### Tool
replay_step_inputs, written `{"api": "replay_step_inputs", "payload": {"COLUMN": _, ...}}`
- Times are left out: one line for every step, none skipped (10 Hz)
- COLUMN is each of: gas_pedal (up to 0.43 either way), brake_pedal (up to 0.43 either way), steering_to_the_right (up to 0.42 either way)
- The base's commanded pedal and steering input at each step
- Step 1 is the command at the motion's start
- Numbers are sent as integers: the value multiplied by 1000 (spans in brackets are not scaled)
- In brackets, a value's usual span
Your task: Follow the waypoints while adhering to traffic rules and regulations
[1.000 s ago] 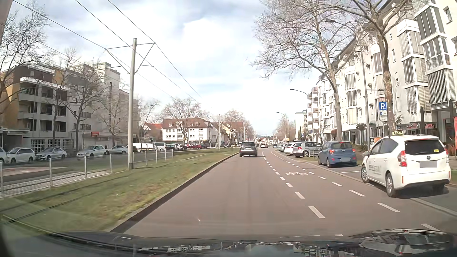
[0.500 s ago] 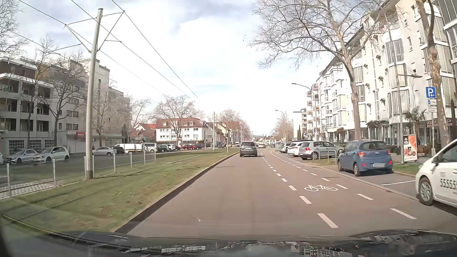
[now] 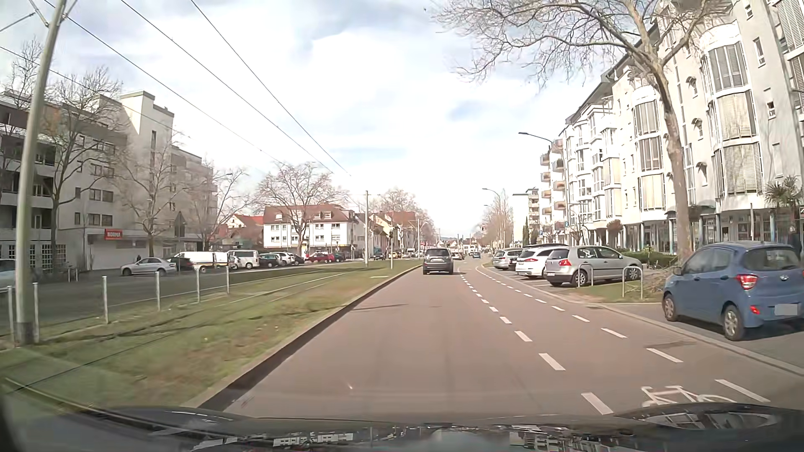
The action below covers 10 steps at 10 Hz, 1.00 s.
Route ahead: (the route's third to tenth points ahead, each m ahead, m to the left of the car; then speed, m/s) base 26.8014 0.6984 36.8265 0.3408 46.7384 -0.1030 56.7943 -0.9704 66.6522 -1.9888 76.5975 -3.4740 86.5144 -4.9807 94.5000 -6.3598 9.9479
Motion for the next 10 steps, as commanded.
{"api": "replay_step_inputs", "payload": {"gas_pedal": 197, "brake_pedal": 0, "steering_to_the_right": 11}}
{"api": "replay_step_inputs", "payload": {"gas_pedal": 197, "brake_pedal": 0, "steering_to_the_right": 11}}
{"api": "replay_step_inputs", "payload": {"gas_pedal": 197, "brake_pedal": 0, "steering_to_the_right": 11}}
{"api": "replay_step_inputs", "payload": {"gas_pedal": 197, "brake_pedal": 0, "steering_to_the_right": 10}}
{"api": "replay_step_inputs", "payload": {"gas_pedal": 189, "brake_pedal": 0, "steering_to_the_right": 10}}
{"api": "replay_step_inputs", "payload": {"gas_pedal": 169, "brake_pedal": 0, "steering_to_the_right": 10}}
{"api": "replay_step_inputs", "payload": {"gas_pedal": 169, "brake_pedal": 0, "steering_to_the_right": 10}}
{"api": "replay_step_inputs", "payload": {"gas_pedal": 169, "brake_pedal": 0, "steering_to_the_right": 10}}
{"api": "replay_step_inputs", "payload": {"gas_pedal": 169, "brake_pedal": 0, "steering_to_the_right": 10}}
{"api": "replay_step_inputs", "payload": {"gas_pedal": 169, "brake_pedal": 0, "steering_to_the_right": 10}}
